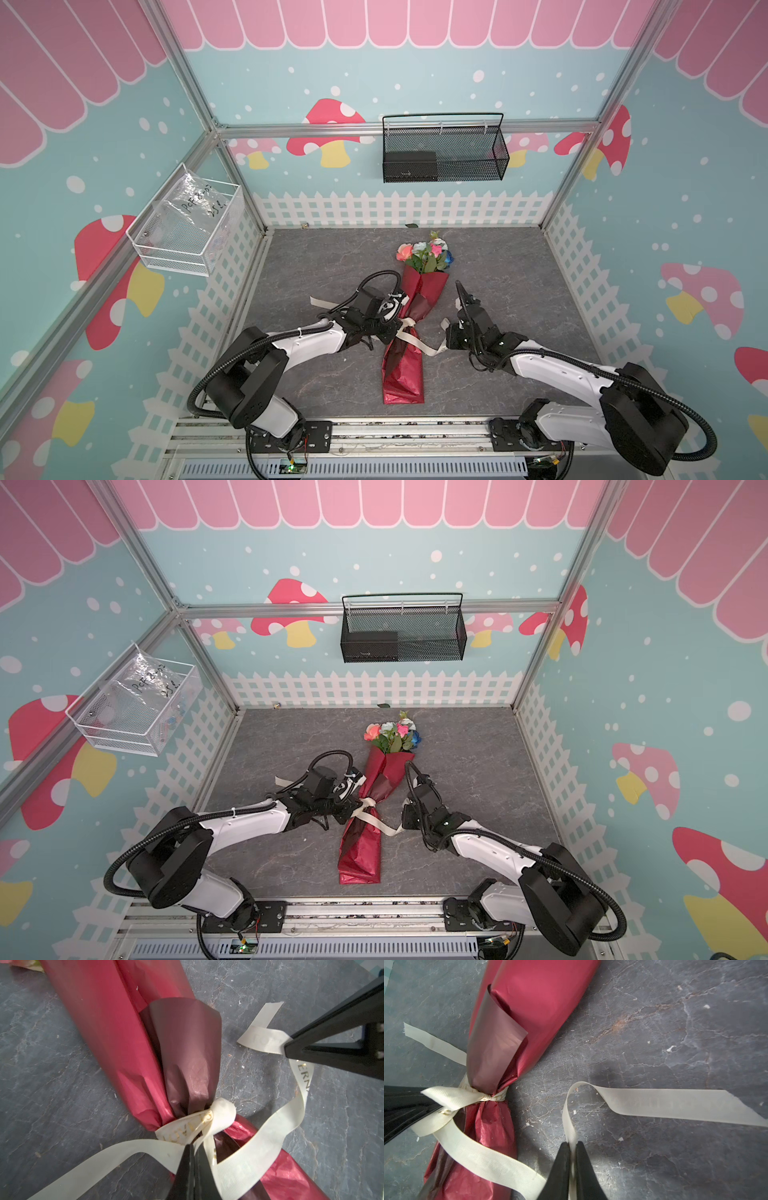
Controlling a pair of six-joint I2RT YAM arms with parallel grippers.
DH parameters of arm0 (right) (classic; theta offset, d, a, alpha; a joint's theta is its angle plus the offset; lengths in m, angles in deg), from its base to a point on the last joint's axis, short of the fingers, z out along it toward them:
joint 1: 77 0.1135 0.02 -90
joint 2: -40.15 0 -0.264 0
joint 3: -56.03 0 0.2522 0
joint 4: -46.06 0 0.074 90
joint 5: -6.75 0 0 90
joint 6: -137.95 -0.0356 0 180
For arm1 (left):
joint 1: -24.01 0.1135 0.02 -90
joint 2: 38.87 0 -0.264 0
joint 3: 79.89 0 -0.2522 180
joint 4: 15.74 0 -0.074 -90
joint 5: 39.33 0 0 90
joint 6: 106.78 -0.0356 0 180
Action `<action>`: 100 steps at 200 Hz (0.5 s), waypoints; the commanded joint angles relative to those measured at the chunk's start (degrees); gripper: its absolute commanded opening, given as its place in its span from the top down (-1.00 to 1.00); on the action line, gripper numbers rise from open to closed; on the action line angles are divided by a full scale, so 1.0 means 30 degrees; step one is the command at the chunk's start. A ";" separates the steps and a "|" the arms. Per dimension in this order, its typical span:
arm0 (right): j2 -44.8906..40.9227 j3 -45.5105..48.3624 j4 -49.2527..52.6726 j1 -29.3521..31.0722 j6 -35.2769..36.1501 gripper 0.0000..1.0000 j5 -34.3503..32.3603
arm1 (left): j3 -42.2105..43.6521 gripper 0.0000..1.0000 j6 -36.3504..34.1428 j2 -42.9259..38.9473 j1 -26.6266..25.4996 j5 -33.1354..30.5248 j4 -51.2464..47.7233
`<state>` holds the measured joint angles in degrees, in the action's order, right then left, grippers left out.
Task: Tie the bouquet of fake flowers
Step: 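Bring the right gripper's ribbon end toward the knot and the left gripper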
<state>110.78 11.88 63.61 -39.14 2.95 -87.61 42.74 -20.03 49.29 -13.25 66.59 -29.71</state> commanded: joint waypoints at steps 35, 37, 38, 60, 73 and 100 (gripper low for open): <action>-0.1770 -0.0392 0.2134 -0.0061 0.2173 0.42 0.0559 | -0.0301 0.93 -0.0054 -0.0675 0.0055 0.0859 0.0522; -0.1840 -0.0410 0.2215 -0.0041 0.2226 0.41 0.0607 | -0.0289 0.93 -0.0044 -0.0697 0.0033 0.0863 0.0556; -0.1896 -0.0399 0.2219 -0.0048 0.2240 0.41 0.0620 | -0.0288 0.93 -0.0038 -0.0701 0.0044 0.0854 0.0562; -0.2664 -0.0208 0.1875 0.0154 0.3195 0.36 0.1762 | -0.0114 0.93 0.0049 -0.0858 0.0026 0.0684 0.0736; -0.2418 -0.0210 0.1418 0.0529 0.3758 0.36 0.2617 | 0.0028 0.92 0.0078 -0.0967 0.0026 0.0555 0.0901; -0.0703 -0.0335 0.0660 0.1892 0.4267 0.36 0.2966 | 0.0067 0.91 0.0239 -0.0914 0.0018 0.0259 0.1414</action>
<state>104.68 11.82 67.09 -36.32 12.51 -81.36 42.61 -19.55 47.54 -13.25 67.81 -27.77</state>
